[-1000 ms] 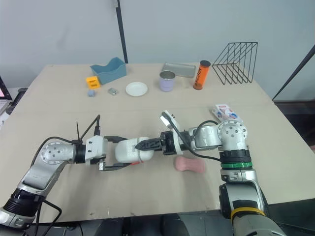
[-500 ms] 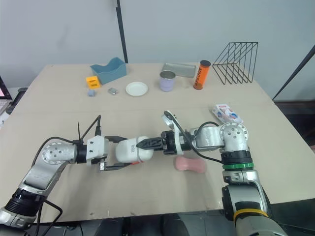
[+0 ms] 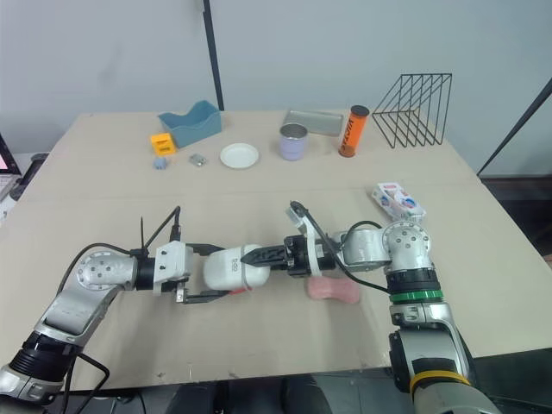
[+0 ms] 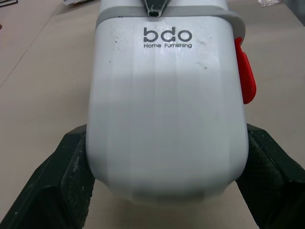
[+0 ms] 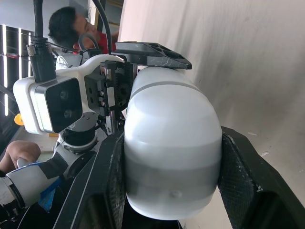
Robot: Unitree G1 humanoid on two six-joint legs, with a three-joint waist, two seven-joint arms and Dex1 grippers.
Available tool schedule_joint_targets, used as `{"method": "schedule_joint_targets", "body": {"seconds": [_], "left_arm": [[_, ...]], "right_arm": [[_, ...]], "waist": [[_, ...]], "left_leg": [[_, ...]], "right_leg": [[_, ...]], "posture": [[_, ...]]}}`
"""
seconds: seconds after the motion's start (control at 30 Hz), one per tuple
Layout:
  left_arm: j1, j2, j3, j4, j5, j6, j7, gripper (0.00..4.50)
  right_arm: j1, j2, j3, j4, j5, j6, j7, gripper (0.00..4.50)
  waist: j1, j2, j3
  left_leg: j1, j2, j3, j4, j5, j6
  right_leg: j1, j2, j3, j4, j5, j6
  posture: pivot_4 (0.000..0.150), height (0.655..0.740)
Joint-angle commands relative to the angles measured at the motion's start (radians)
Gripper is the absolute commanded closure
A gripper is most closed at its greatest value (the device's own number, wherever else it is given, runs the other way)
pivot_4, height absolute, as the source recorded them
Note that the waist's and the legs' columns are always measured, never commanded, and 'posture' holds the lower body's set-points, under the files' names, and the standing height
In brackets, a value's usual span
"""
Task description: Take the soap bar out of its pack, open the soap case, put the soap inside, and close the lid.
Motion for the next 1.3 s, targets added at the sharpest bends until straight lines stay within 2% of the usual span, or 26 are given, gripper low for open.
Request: {"method": "schedule_joint_targets", "body": {"seconds": [0.03, 0.5, 0.97, 1.2, 1.3], "left_arm": [[-0.008, 0.013, 0.037, -0.041, -0.028, -0.019, 0.003, 1.02], [0.021, 0.034, 0.045, -0.045, -0.031, -0.019, -0.004, 1.02], [0.057, 0.066, 0.052, -0.033, -0.029, -0.037, -0.027, 1.02], [0.063, 0.105, 0.055, -0.053, -0.07, 0.002, -0.083, 1.02], [0.052, 0.114, 0.049, -0.065, -0.098, 0.038, -0.105, 1.02]], "right_arm": [[-0.006, -0.012, 0.0, -0.01, -0.029, 0.018, -0.021, 2.42], [-0.007, -0.113, -0.015, -0.004, 0.104, 0.019, -0.045, 2.42], [-0.004, -0.222, 0.027, -0.032, 0.269, -0.095, -0.14, 2.42], [-0.022, -0.349, -0.015, -0.187, 0.254, -0.189, -0.22, 2.42], [0.003, -0.474, -0.026, -0.26, 0.252, -0.178, -0.23, 2.42]], "waist": [[0.0, 0.0, 0.0], [0.0, 0.0, 0.0], [0.0, 0.0, 0.0], [0.001, 0.0, 0.0], [0.002, 0.0, 0.0]], "left_leg": [[0.0, 0.0, 0.0, 0.0, 0.0, 0.0], [-0.001, 0.0, 0.0, 0.0, 0.0, 0.0], [-0.001, 0.0, -0.001, 0.0, 0.0, 0.001], [-0.002, 0.0, -0.001, 0.0, 0.0, 0.001], [-0.002, 0.0, -0.001, 0.0, 0.001, 0.001]], "right_leg": [[0.0, 0.0, 0.0, 0.0, 0.0, 0.0], [0.0, 0.0, 0.0, 0.0, 0.0, 0.0], [0.0, 0.0, 0.0, -0.001, 0.0, 0.0], [-0.001, -0.001, 0.0, -0.001, -0.002, -0.003], [-0.001, -0.002, 0.0, -0.001, -0.003, -0.004]], "posture": [[0.15, 0.7393], [0.15, 0.7393], [0.15, 0.7393], [0.15, 0.7393], [0.15, 0.7393]]}}
